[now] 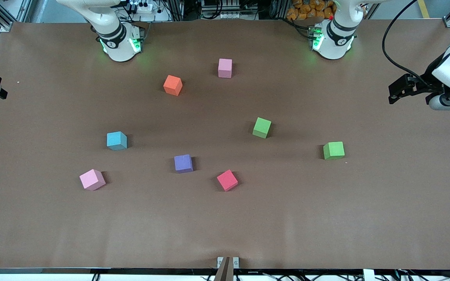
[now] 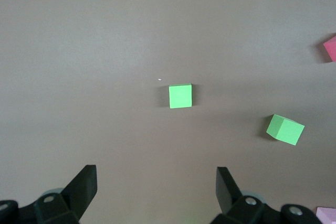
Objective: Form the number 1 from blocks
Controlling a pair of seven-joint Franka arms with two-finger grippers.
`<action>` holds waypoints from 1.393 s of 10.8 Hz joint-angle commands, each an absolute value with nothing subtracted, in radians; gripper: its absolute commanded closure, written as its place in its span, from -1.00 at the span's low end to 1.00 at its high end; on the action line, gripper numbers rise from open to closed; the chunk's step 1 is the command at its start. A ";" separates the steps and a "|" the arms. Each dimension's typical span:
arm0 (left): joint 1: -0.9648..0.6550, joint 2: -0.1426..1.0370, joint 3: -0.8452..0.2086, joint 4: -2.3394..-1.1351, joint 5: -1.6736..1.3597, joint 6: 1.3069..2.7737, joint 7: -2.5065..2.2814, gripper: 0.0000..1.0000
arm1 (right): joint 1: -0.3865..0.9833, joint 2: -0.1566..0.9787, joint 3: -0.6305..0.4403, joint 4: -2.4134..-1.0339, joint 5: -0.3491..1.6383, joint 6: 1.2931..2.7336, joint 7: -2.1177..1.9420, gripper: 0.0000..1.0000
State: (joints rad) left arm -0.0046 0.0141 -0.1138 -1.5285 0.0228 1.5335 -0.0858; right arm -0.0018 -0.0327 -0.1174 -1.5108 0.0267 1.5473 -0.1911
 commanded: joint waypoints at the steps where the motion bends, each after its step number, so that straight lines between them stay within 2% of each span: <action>1: -0.020 0.014 -0.101 -1.516 0.046 1.523 -0.087 -1.00 | -0.015 -0.031 -0.110 -1.496 0.044 1.534 -0.198 -1.00; 5: -0.020 0.023 -0.113 -1.541 0.013 1.525 -0.097 -1.00 | -0.015 -0.031 -0.110 -1.499 0.044 1.532 -0.195 -1.00; 8: -0.023 0.037 -0.271 -1.624 -0.052 1.551 -0.280 -1.00 | -0.014 -0.020 -0.110 -1.500 0.044 1.535 -0.195 -1.00; 11: -0.086 0.064 -0.412 -1.779 -0.100 1.725 -0.491 -1.00 | 0.008 0.062 -0.107 -1.505 0.044 1.552 -0.193 -1.00; 13: -0.115 0.130 -0.567 -1.839 -0.072 1.840 -0.628 -1.00 | 0.046 0.176 -0.107 -1.503 0.045 1.673 -0.193 -1.00; 15: -0.152 0.176 -0.690 -1.960 -0.045 2.035 -0.730 -1.00 | 0.063 0.295 -0.106 -1.502 0.045 1.799 -0.196 -1.00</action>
State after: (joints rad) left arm -0.1436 0.1574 -0.6151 -1.8785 -0.0728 1.9195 -0.6650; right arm 0.0525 0.2067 -0.1046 -1.5314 0.0343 1.7457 -0.1906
